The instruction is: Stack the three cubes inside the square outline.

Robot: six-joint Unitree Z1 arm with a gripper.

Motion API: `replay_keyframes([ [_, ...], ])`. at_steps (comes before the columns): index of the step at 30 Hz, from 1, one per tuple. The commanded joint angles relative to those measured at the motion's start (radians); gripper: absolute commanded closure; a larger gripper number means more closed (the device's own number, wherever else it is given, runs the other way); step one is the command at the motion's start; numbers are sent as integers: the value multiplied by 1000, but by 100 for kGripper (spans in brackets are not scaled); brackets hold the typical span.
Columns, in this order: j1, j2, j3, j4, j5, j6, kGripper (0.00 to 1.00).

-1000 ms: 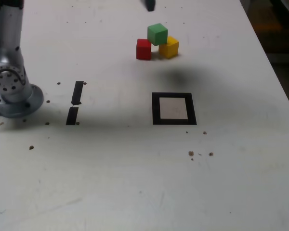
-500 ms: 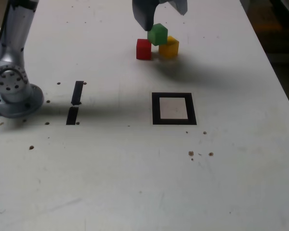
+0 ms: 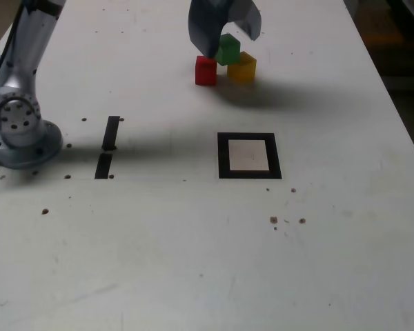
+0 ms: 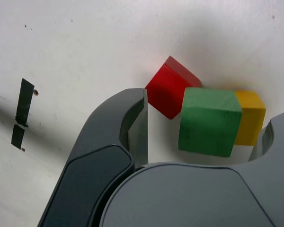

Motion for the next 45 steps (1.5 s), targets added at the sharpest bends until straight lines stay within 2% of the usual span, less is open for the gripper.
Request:
replay_keyframes([
  [1,6,12,-6,-2,-2,0,20],
  [9,9,19,-3,-8,-14,-24,46],
  [22,9,34,3,-36,-23,-25,71],
  [27,9,32,0,-33,-24,-25,75],
  [38,6,27,-9,-30,-34,-5,78],
  [45,-73,-14,-133,16,-18,-2,81],
])
